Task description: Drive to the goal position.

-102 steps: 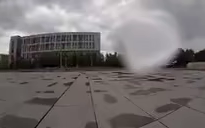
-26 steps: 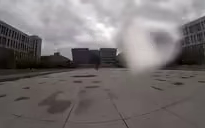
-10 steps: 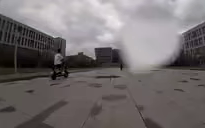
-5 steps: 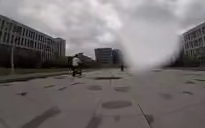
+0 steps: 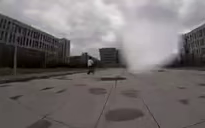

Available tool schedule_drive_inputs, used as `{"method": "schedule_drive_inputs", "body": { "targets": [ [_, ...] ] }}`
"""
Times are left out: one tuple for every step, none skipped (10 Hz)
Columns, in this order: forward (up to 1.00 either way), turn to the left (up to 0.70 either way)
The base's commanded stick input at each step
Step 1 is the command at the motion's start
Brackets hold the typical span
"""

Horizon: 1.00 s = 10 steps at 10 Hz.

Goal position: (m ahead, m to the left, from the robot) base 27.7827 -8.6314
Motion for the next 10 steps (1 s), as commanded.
{"method": "schedule_drive_inputs", "body": {
  "targets": [
    [0.7,0.02],
    [0.7,0.02],
    [0.7,0.01],
    [0.7,0.0],
    [0.7,0.0],
    [0.7,0.0],
    [0.7,0.0],
    [0.7,0.0],
    [0.7,0.0],
    [0.7,0.0]
  ]
}}
